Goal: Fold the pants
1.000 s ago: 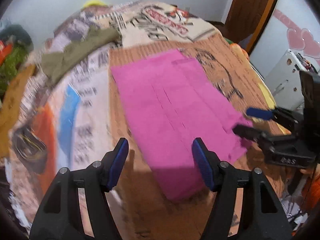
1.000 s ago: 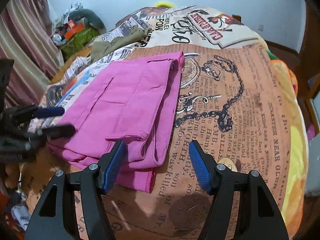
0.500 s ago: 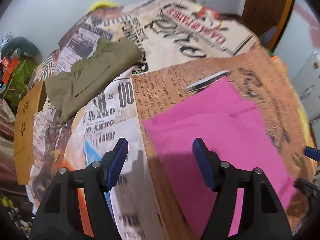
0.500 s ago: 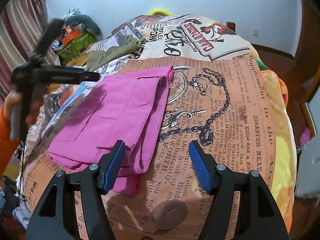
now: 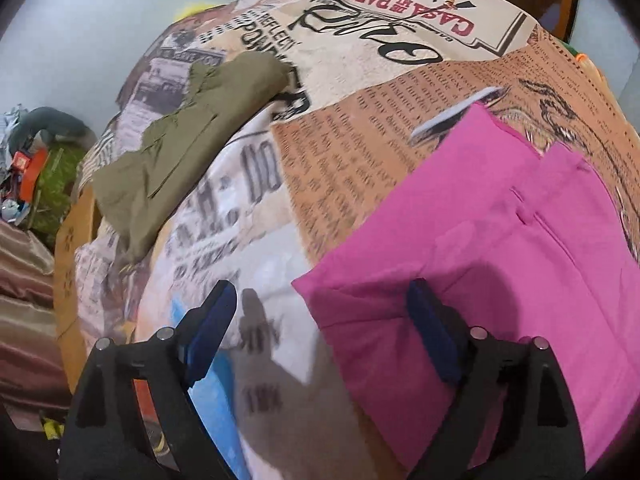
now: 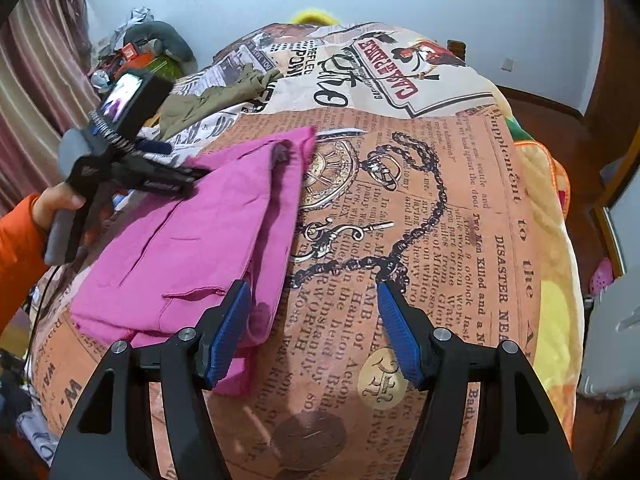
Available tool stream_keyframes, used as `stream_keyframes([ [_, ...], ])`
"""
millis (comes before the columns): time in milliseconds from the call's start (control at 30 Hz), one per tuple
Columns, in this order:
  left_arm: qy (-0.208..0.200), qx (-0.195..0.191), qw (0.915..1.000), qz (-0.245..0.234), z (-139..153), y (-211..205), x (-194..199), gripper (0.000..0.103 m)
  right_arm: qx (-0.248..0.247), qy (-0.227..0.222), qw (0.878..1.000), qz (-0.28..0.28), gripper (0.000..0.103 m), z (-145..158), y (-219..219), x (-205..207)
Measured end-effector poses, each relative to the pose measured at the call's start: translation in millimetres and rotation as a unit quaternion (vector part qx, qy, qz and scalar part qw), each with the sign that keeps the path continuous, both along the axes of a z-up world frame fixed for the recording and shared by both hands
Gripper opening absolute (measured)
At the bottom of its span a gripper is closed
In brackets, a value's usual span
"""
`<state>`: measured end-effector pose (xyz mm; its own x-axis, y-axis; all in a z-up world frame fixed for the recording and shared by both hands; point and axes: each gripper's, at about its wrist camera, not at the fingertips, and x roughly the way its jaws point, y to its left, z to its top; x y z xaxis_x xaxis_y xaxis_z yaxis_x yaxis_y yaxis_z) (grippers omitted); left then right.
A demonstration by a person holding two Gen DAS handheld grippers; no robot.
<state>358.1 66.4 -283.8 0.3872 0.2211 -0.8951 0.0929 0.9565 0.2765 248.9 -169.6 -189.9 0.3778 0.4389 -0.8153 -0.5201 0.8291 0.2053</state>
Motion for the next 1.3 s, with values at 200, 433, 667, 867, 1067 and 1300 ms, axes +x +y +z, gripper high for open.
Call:
stream_keyframes([
  [200, -0.005, -0.02, 0.9991, 0.036, 18.0, 25.3, -47.7, 0.088, 0.008, -0.008, 1.0, -0.01, 0.062, 7.0, -5.3, -8.5],
  [433, 0.001, -0.11, 0.9905, 0.083, 33.8, 50.8, -121.5, 0.088, 0.016, -0.019, 1.0, -0.016, 0.062, 17.2, -12.0, -24.3],
  [667, -0.017, -0.158, 0.9819, 0.104, 41.8, 45.7, -181.6, 0.088, 0.025, -0.02, 0.999, -0.01, 0.062, 23.1, -4.7, -40.4],
  [867, -0.031, -0.184, 0.9729, 0.137, 38.9, 64.0, -193.0, 0.089, 0.032, 0.022, 0.999, 0.005, 0.062, 0.0, 16.8, -44.4],
  [1067, -0.038, -0.182, 0.9739, 0.13, 39.5, 65.7, -205.3, 0.089, 0.041, 0.061, 0.997, -0.005, 0.062, -19.8, 10.2, -41.8],
  [1300, -0.038, -0.162, 0.9752, 0.145, 41.2, 82.4, -214.7, 0.088, 0.002, 0.048, 0.999, -0.012, 0.062, -19.6, -1.9, -39.5],
])
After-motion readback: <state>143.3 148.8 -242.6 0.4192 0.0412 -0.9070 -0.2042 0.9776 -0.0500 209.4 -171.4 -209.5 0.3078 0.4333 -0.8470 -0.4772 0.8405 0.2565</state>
